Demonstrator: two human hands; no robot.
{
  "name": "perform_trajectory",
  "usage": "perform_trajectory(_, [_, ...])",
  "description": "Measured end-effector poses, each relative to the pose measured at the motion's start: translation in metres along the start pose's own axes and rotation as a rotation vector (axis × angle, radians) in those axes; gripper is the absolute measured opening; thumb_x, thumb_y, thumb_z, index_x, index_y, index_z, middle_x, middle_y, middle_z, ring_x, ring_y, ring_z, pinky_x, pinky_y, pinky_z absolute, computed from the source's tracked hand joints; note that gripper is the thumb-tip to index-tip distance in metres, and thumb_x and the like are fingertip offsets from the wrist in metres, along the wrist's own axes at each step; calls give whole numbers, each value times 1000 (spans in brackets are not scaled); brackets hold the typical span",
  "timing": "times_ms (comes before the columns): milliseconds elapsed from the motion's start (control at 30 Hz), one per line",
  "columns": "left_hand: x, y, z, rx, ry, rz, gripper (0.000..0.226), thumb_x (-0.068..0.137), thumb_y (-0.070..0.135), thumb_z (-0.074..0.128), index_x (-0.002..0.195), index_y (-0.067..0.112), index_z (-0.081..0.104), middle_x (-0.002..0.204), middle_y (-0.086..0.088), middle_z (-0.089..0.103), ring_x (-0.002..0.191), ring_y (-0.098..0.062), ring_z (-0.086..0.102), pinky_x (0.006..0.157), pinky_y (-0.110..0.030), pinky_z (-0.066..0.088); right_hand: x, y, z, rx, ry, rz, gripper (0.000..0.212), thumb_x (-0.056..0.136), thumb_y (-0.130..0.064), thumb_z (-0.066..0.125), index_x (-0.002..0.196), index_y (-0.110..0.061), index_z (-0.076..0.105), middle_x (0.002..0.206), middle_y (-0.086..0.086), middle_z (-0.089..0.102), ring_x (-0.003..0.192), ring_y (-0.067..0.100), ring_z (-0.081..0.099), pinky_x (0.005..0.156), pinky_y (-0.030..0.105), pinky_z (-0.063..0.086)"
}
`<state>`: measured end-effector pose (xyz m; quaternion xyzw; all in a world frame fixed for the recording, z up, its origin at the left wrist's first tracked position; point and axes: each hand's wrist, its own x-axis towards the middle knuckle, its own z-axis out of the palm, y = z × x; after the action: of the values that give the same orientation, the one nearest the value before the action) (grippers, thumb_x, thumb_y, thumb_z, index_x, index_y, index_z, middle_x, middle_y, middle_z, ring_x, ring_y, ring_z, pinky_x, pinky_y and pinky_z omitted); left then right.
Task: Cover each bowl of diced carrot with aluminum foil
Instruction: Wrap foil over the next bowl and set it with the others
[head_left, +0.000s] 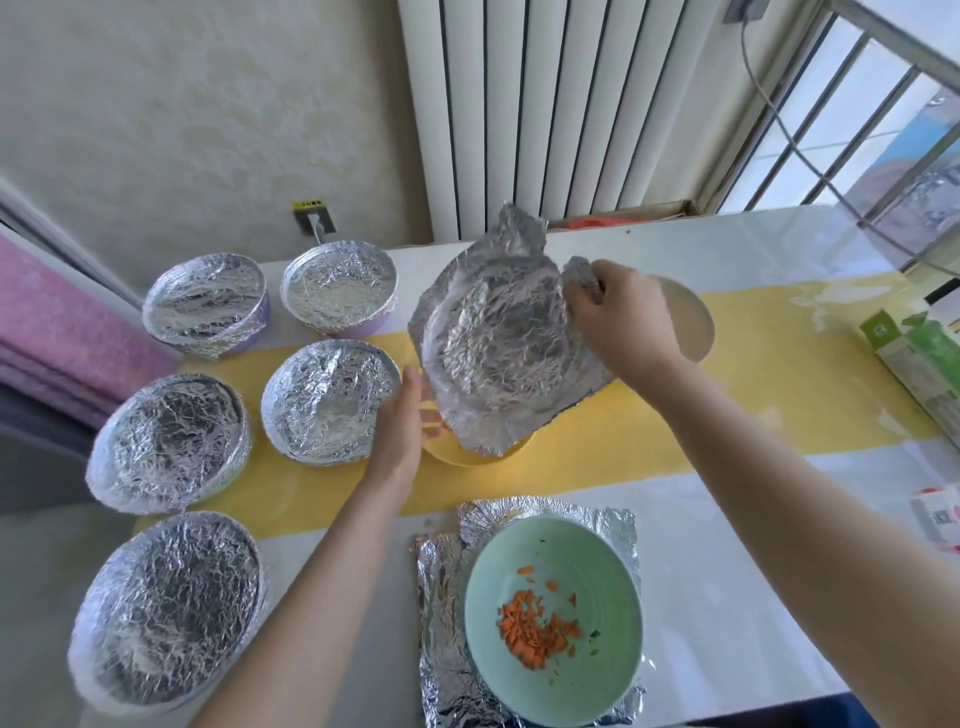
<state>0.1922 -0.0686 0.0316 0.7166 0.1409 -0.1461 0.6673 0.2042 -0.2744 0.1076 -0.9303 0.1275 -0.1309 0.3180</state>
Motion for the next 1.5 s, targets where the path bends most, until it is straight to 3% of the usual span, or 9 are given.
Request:
perform_trajectory(100, [12, 7, -9, -105, 84, -92, 41, 93, 50, 46, 117, 18, 58, 114, 3, 57, 104, -14, 51, 98, -38, 40, -11, 7, 30, 46, -144, 9, 28, 93, -23, 50, 71, -11, 39, 60, 4, 43, 62, 25, 40, 55, 36, 23])
perform_trajectory(200, [17, 4, -11, 41, 229, 61, 33, 95, 31, 51, 67, 17, 42, 65, 4, 39, 59, -10, 34, 63, -28, 33, -22, 23, 59, 57, -279, 55, 19, 95, -24, 51, 89, -6, 47, 74, 7, 52, 70, 25, 45, 59, 34, 28])
perform_trajectory(267, [23, -5, -13, 195, 288, 162, 39, 94, 25, 52, 61, 14, 36, 57, 1, 32, 52, -13, 27, 53, -27, 24, -27, 34, 72, 72, -333, 116, 19, 94, -24, 53, 92, -5, 49, 78, 7, 53, 74, 26, 47, 61, 33, 31])
perform_trajectory(567, [39, -35, -1, 624, 328, 266, 21, 99, 21, 42, 83, 7, 45, 76, 1, 37, 71, -17, 35, 54, -24, 24, -27, 58, 104, -115, -370, 300, 24, 99, -25, 34, 105, -8, 49, 108, 13, 55, 91, 32, 53, 68, 33, 34])
perform_trajectory(733, [43, -43, -1, 780, 346, 263, 26, 97, 25, 42, 93, 2, 54, 100, -10, 52, 103, -26, 44, 89, -39, 35, -24, 59, 108, -14, -354, 368, 19, 96, -19, 38, 107, -8, 49, 87, 8, 54, 77, 28, 48, 64, 34, 37])
perform_trajectory(967, [39, -39, 5, 834, 371, 253, 33, 98, 26, 40, 113, 1, 55, 122, -14, 52, 121, -25, 39, 100, -37, 32, -23, 68, 101, 14, -309, 273, 19, 94, -21, 50, 100, -5, 59, 93, 10, 65, 83, 26, 56, 69, 34, 44])
perform_trajectory(1133, [48, -31, 2, 895, 351, 297, 27, 97, 23, 40, 106, 5, 58, 108, -9, 62, 107, -26, 41, 87, -38, 34, -25, 66, 104, 15, -298, 311, 24, 95, -21, 46, 108, -6, 61, 100, 12, 66, 91, 29, 59, 70, 32, 45])
perform_trajectory(1333, [54, -26, 1, 899, 239, 226, 42, 98, 23, 38, 135, 5, 46, 123, -17, 54, 122, -30, 35, 101, -47, 33, -23, 64, 101, 39, -301, 306, 23, 92, -13, 49, 108, -5, 64, 103, 14, 68, 97, 29, 61, 79, 36, 49])
perform_trajectory(1500, [52, -20, 3, 862, 248, 171, 36, 98, 25, 37, 119, 3, 55, 117, -22, 50, 93, -24, 45, 73, -35, 39, -26, 66, 98, 46, -279, 304, 23, 94, -13, 48, 109, -7, 64, 101, 14, 68, 89, 29, 61, 74, 34, 49])
